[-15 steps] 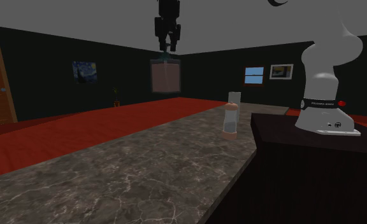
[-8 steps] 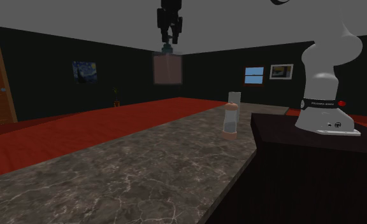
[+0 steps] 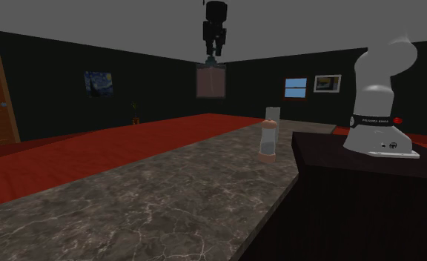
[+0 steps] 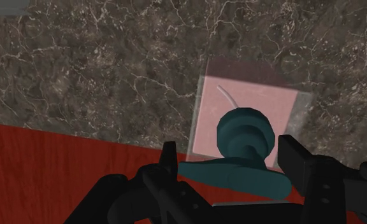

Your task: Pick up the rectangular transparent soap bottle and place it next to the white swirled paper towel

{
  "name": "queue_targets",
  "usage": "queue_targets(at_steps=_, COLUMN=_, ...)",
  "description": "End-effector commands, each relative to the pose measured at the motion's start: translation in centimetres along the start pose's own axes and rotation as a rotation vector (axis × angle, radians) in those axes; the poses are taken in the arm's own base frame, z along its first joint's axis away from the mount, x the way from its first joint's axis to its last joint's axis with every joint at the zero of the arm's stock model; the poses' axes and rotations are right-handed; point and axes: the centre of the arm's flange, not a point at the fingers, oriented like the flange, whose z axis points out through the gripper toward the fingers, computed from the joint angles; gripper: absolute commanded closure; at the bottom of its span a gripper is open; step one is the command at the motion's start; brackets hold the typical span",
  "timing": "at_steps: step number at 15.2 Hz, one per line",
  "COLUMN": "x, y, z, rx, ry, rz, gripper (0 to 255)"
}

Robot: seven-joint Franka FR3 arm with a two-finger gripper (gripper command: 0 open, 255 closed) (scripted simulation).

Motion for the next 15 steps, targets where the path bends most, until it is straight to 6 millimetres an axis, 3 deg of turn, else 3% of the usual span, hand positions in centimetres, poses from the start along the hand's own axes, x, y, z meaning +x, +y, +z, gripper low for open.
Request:
queue_targets(at_steps=1, x=-0.2, y=2.6, z=0.1, rx=0.001, ry=0.001, rz=-0.001, gripper=255)
queue_targets(at_steps=15, x=-1.6, y=21.0, z=1.4, rx=0.001, ry=0.001, rz=-0.001, gripper=255)
